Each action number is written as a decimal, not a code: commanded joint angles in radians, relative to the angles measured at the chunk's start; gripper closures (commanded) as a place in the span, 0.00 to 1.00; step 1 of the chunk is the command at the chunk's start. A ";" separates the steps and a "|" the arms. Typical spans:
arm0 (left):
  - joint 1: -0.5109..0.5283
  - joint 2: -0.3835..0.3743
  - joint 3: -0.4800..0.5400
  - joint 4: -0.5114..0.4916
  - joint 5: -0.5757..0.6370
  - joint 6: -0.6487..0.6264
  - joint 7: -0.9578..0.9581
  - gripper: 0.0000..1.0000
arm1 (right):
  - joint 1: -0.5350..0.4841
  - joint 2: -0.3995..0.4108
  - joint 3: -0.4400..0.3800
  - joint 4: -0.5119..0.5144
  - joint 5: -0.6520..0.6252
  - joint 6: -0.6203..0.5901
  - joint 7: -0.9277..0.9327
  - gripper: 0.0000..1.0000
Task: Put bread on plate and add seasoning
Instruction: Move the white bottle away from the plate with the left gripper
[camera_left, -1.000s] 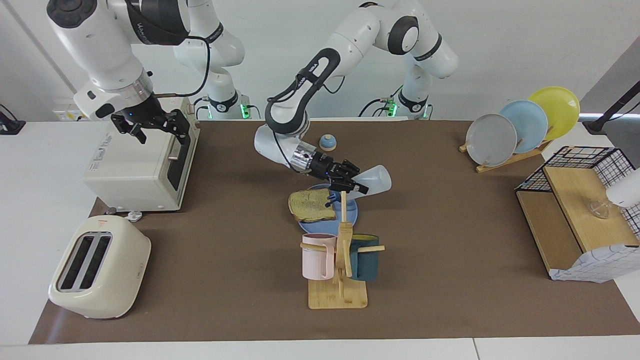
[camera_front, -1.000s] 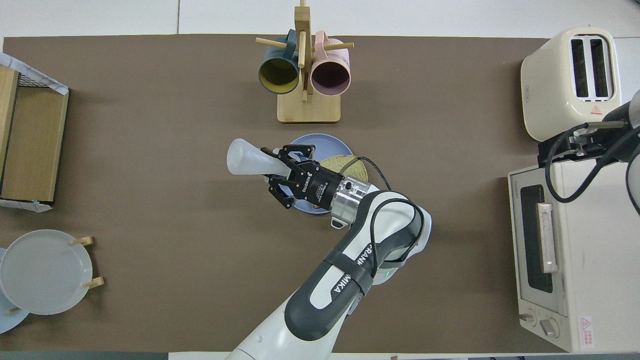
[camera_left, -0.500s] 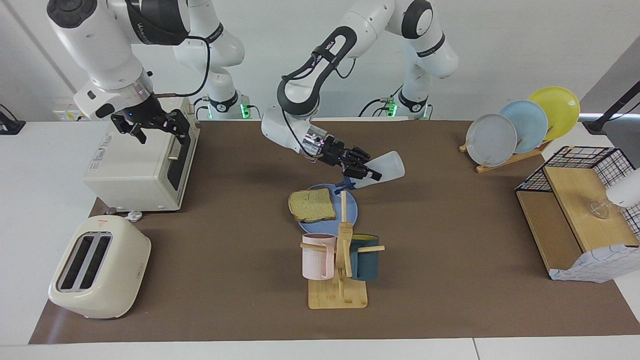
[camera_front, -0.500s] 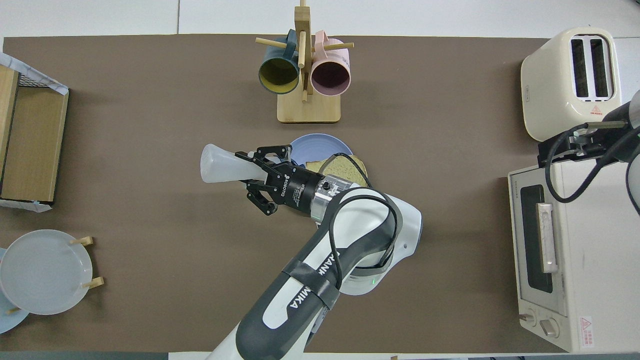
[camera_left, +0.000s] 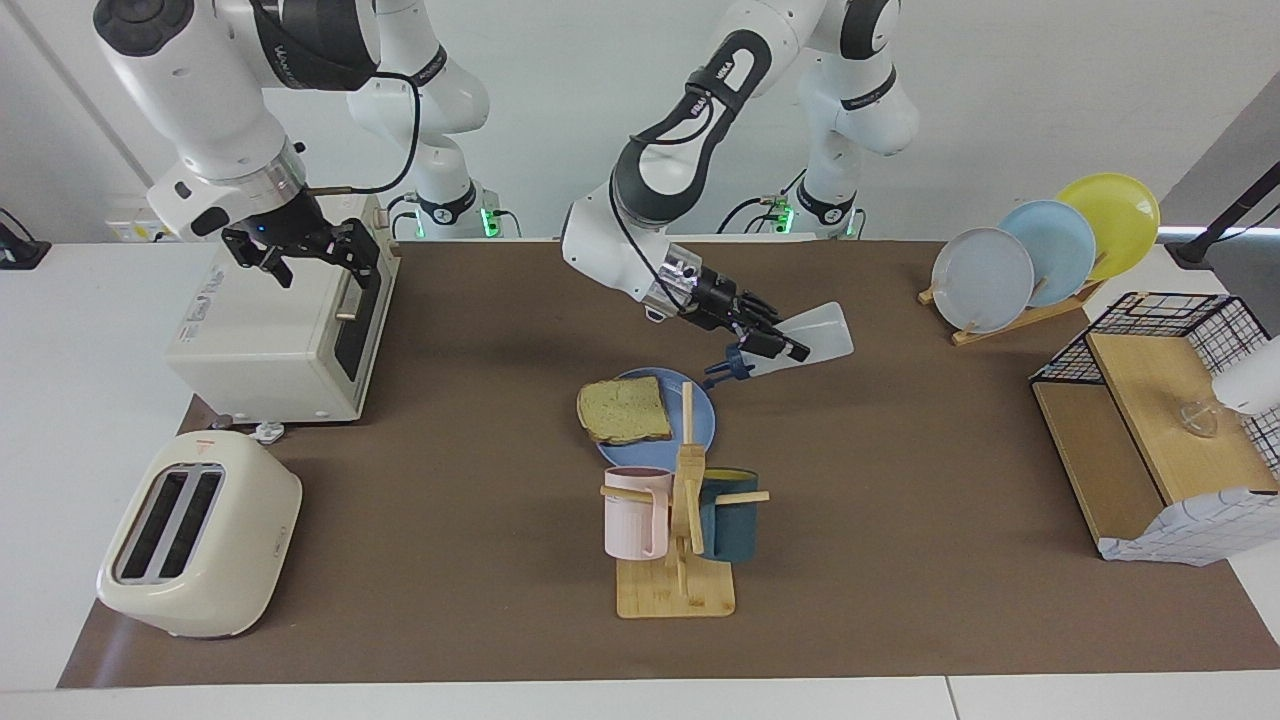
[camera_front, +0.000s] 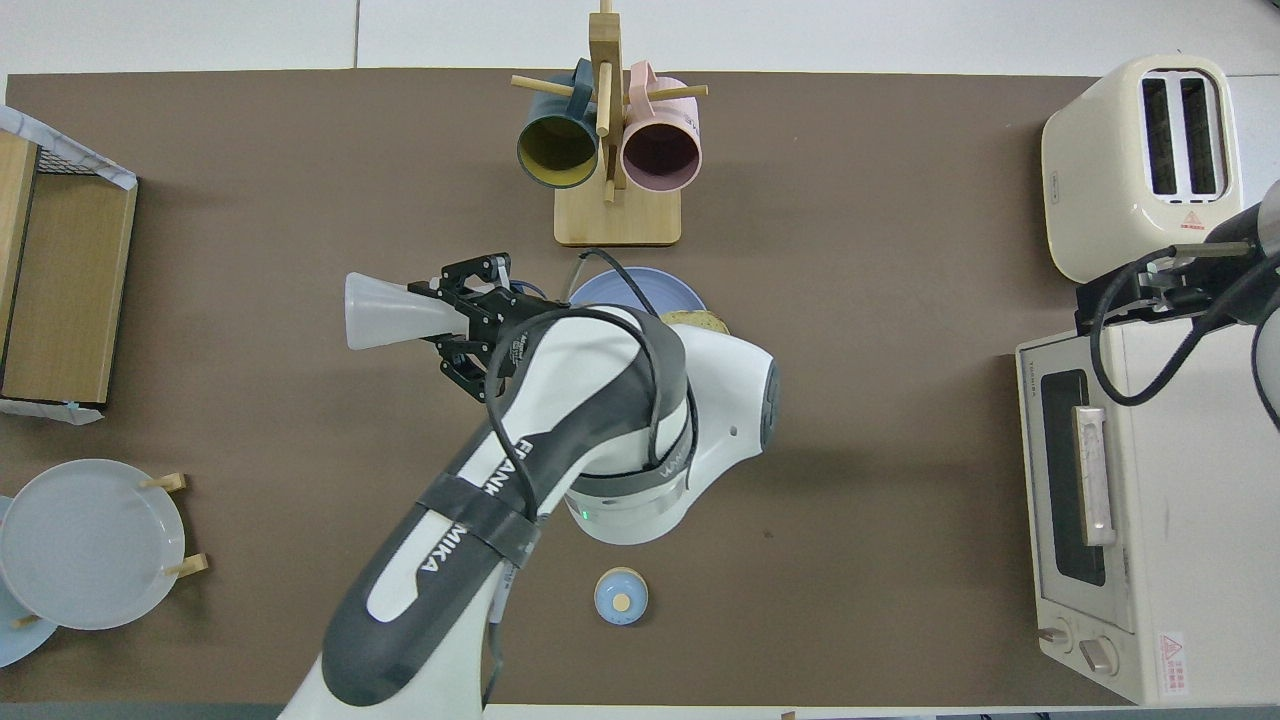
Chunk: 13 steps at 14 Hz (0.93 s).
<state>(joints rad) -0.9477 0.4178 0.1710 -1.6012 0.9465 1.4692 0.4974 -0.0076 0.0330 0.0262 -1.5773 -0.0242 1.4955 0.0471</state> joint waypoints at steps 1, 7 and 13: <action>0.108 -0.140 -0.008 -0.069 -0.067 0.117 -0.011 1.00 | -0.015 -0.018 0.009 -0.017 0.001 0.002 -0.023 0.00; 0.273 -0.202 -0.007 -0.069 -0.237 0.301 -0.028 1.00 | -0.015 -0.018 0.009 -0.017 0.001 0.002 -0.023 0.00; 0.414 -0.194 -0.007 -0.071 -0.464 0.511 -0.086 1.00 | -0.015 -0.018 0.009 -0.017 0.001 0.002 -0.021 0.00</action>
<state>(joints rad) -0.5759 0.2420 0.1733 -1.6429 0.5431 1.9076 0.4394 -0.0076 0.0330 0.0262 -1.5773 -0.0242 1.4955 0.0471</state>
